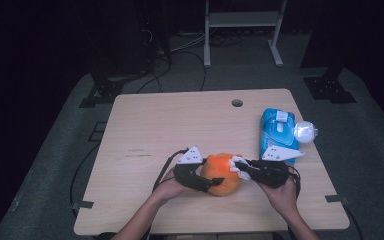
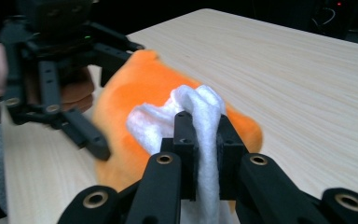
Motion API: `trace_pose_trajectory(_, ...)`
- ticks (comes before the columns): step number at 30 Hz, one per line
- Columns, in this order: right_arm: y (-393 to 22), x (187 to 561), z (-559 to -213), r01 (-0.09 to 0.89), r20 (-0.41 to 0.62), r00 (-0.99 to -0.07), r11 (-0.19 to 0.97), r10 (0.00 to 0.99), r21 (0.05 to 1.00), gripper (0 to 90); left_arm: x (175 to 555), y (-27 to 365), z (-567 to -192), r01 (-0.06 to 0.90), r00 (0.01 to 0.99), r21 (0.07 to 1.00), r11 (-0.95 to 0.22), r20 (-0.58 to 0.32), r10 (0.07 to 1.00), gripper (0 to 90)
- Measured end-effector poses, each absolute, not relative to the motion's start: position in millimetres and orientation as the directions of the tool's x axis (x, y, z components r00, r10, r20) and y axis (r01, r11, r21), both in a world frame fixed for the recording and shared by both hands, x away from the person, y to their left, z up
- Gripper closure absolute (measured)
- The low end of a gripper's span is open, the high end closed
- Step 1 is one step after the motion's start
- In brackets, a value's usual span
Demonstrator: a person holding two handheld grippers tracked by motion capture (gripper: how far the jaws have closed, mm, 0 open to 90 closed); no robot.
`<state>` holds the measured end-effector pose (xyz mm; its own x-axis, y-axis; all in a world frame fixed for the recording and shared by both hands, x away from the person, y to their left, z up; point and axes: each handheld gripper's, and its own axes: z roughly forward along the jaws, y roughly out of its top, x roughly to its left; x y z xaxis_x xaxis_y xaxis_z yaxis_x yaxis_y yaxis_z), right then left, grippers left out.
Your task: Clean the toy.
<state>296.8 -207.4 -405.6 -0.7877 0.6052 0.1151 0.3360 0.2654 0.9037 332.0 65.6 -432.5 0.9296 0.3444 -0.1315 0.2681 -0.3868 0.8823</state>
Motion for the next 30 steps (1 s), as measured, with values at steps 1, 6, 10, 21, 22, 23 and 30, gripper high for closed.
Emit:
trace_pose_trajectory(1,-202.1,291.7,-404.5,0.320,0.102,-0.802,0.280,0.588,0.905,81.7,332.5,65.7,-432.3,0.280,0.925,0.879,-0.385,-0.140,0.353,23.9)
trace_pose_trajectory(6,-186.2,287.6,-399.8,0.292,0.092,-0.832,0.291,0.547,0.911,81.6,328.7,63.8,-432.6,0.264,0.929,0.878,-0.400,-0.119,0.351,23.6)
trace_pose_trajectory(10,-184.5,290.7,-396.9,0.288,0.087,-0.832,0.292,0.549,0.912,81.7,323.0,60.0,-431.3,0.231,0.937,0.875,-0.426,-0.082,0.341,23.8)
trace_pose_trajectory(21,-208.3,299.7,-406.0,0.354,0.151,-0.812,0.270,0.564,0.896,81.8,329.9,69.4,-423.9,0.241,0.956,0.872,-0.425,-0.138,0.259,10.2)
trace_pose_trajectory(22,-208.3,299.7,-406.0,0.354,0.151,-0.812,0.270,0.564,0.896,81.8,329.9,69.4,-423.9,0.241,0.956,0.872,-0.425,-0.138,0.259,8.5)
trace_pose_trajectory(23,-208.1,299.1,-406.7,0.353,0.156,-0.819,0.271,0.551,0.895,81.8,330.7,68.8,-426.2,0.245,0.954,0.871,-0.425,-0.139,0.265,7.1)
trace_pose_trajectory(30,-208.0,299.1,-402.4,0.337,0.133,-0.830,0.298,0.542,0.893,81.9,326.4,64.3,-432.2,0.204,0.962,0.878,-0.432,-0.098,0.256,21.4)
